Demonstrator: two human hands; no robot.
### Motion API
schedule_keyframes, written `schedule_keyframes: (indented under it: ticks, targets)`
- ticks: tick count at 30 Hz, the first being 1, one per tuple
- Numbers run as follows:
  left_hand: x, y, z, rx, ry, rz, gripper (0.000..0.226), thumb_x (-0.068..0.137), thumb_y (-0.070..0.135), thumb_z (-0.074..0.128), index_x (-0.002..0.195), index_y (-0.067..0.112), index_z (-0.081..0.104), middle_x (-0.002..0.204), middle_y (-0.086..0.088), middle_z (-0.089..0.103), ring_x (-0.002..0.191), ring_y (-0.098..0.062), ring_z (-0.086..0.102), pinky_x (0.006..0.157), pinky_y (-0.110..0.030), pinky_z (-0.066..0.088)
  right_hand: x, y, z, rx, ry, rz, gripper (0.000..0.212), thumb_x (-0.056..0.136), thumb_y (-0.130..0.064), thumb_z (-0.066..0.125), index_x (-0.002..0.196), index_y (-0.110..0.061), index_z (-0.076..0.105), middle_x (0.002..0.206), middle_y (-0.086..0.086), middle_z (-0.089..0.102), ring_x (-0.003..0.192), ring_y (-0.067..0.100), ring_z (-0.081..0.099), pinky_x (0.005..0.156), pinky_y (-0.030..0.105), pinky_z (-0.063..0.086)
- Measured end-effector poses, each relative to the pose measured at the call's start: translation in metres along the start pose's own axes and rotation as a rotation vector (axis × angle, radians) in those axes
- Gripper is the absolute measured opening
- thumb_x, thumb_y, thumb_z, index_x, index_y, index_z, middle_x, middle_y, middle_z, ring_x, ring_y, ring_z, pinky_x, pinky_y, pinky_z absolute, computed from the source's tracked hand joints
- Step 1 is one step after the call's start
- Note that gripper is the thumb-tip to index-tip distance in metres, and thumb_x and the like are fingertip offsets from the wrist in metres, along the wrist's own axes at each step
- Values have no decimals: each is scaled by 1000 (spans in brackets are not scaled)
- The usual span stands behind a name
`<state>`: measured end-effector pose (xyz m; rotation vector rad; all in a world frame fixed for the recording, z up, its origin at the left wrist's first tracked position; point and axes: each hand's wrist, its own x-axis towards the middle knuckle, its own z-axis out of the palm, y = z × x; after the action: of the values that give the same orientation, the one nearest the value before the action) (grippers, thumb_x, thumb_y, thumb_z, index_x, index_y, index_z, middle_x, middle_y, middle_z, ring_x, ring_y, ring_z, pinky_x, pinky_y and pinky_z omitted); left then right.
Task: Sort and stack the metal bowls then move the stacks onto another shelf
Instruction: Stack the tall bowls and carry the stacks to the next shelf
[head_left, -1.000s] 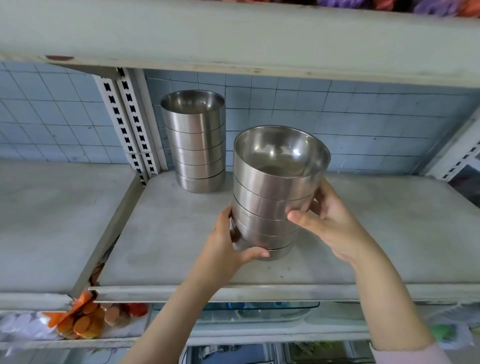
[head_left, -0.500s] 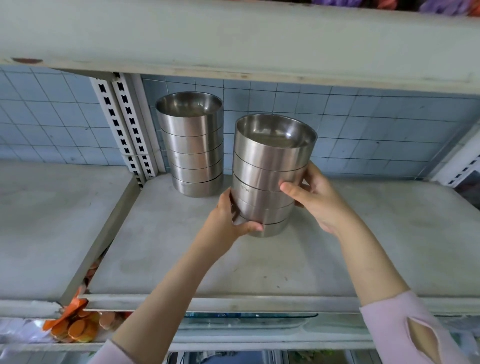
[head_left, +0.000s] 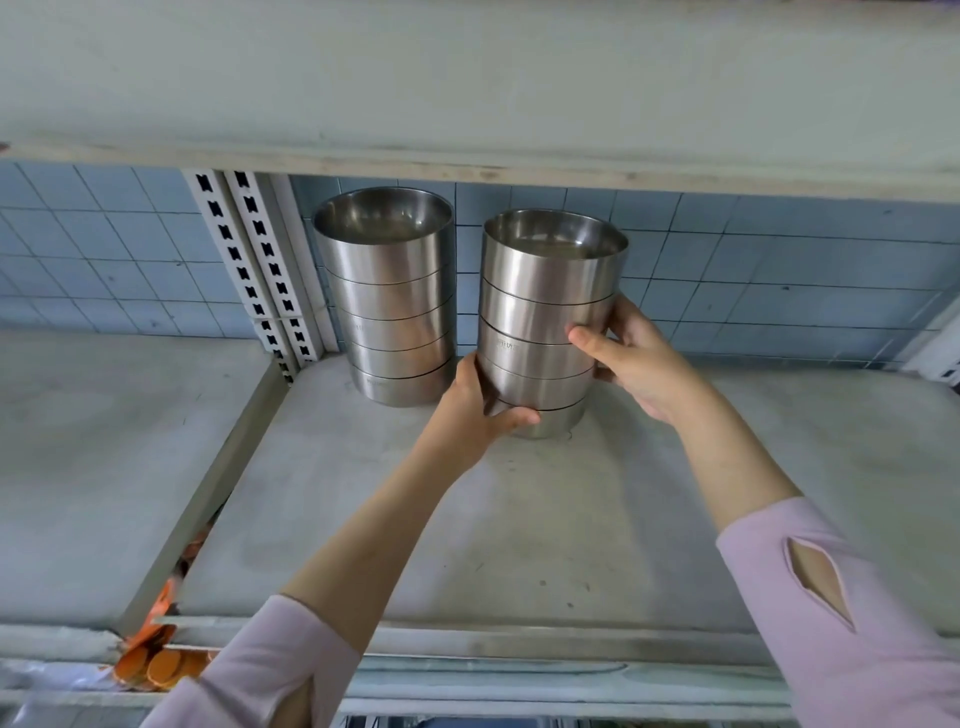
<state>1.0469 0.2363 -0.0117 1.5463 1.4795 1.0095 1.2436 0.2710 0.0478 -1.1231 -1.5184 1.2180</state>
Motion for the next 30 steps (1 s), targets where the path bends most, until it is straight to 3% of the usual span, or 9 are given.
schedule_keyframes:
  ticks: [2, 8, 12, 16, 20, 25, 30]
  targets:
    - [5, -2, 2, 11, 15, 0, 94, 64, 37, 87, 137, 14, 33, 126, -1, 56, 112, -16, 57, 94, -30, 47, 5, 0, -2, -8, -8, 3, 40, 76, -40, 74, 112, -41, 56, 122, -19, 65, 119, 12, 60, 103, 54, 50]
    - [19, -3, 7, 14, 23, -26, 96, 62, 40, 87, 137, 17, 31, 129, -1, 56, 116, -18, 56, 101, -41, 46, 19, 3, -6, 14, -39, -5, 55, 62, -52, 78, 111, -40, 56, 120, -20, 65, 127, 19, 56, 105, 59, 45]
    - [23, -1, 8, 38, 28, -31, 95, 65, 38, 86, 138, 15, 30, 129, 0, 55, 118, -19, 53, 102, -39, 45, 28, 6, -10, 28, -61, -17, 59, 62, -52, 79, 114, -40, 55, 125, -18, 63, 129, 17, 54, 109, 54, 44]
    - [28, 1, 8, 59, 34, -28, 97, 68, 36, 85, 142, 13, 27, 131, -2, 52, 119, -19, 51, 100, -33, 43, 36, 8, -13, 23, -79, -22, 54, 68, -47, 78, 116, -38, 54, 124, -14, 63, 128, 19, 55, 103, 51, 50]
    - [31, 3, 11, 66, 44, -43, 96, 69, 34, 84, 142, 13, 27, 134, -3, 50, 121, -20, 48, 98, -30, 41, 40, 7, -17, 29, -116, 7, 76, 52, -62, 86, 117, -39, 54, 124, -16, 64, 122, 15, 60, 86, 37, 55]
    - [30, 4, 15, 47, 73, -46, 93, 67, 34, 85, 139, 16, 30, 131, 1, 51, 111, -11, 47, 89, -23, 36, 41, 7, -25, 19, -155, 20, 88, 43, -70, 88, 117, -38, 54, 125, -17, 64, 117, 10, 62, 92, 41, 54]
    - [30, 3, 28, 57, 123, -68, 105, 60, 46, 86, 141, 15, 28, 138, -1, 50, 125, -20, 50, 99, -34, 44, 39, 14, -34, 74, -109, 0, 119, 43, -64, 91, 144, -33, 37, 130, -7, 62, 114, 10, 65, 91, 42, 56]
